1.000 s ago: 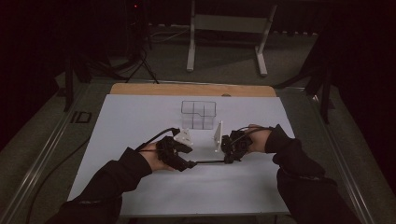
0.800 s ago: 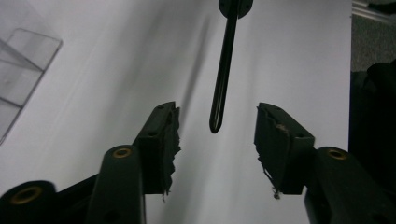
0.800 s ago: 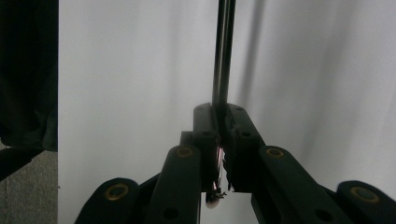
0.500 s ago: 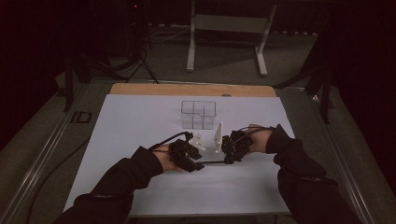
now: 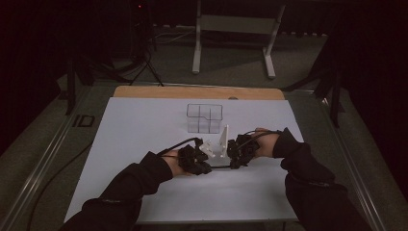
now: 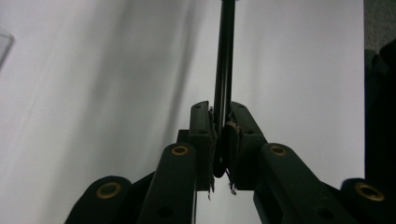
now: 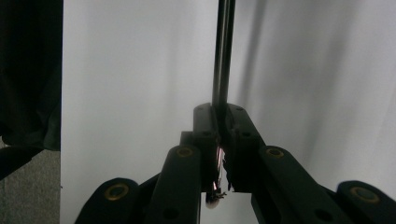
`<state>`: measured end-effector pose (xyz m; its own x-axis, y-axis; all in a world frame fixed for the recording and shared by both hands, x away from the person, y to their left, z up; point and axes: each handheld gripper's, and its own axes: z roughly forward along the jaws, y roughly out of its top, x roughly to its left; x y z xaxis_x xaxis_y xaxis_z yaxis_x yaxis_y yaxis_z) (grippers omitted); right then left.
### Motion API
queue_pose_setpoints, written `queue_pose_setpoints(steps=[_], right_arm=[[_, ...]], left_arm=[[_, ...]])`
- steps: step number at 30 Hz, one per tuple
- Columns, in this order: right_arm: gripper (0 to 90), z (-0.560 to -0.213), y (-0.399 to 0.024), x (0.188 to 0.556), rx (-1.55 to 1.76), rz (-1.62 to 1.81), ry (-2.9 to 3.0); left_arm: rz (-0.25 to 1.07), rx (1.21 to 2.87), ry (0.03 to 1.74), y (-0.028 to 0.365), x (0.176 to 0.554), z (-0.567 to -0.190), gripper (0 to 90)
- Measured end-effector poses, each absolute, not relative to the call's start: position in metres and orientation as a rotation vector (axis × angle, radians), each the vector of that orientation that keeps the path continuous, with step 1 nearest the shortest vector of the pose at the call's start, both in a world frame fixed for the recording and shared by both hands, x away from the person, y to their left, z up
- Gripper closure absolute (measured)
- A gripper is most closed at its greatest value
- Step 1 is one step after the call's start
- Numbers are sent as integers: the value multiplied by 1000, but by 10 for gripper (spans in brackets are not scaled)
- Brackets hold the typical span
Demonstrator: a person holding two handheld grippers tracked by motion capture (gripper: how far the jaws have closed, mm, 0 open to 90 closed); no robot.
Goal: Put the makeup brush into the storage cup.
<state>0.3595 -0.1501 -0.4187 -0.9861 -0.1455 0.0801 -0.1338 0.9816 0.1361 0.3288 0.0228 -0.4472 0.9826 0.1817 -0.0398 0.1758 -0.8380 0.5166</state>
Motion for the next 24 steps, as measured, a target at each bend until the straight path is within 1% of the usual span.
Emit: queue_pose_setpoints(steps=[2,4,11,13,15,17,18,24], right_arm=[[839,-419,-150,360,221,-192,-3044],[839,-420,-150,358,219,-183,-3033],[829,-423,-149,357,203,-166,-3035],[773,-422,-150,357,200,-199,-3049],[680,-420,-152,356,206,-222,-3059],[631,-417,-153,356,185,-263,-3084],[578,-415,-154,356,186,-287,-3100],[453,-401,-161,353,136,-402,-3151]], left_arm=[[9,2602,217,21,327,-448,844],[40,2602,173,21,325,-451,847],[-23,2575,195,25,328,-455,851],[-16,2570,211,27,329,-454,851],[12,2571,228,29,330,-452,851],[14,2555,242,33,330,-451,852],[19,2560,244,35,330,-450,852],[53,2541,266,44,328,-447,852]])
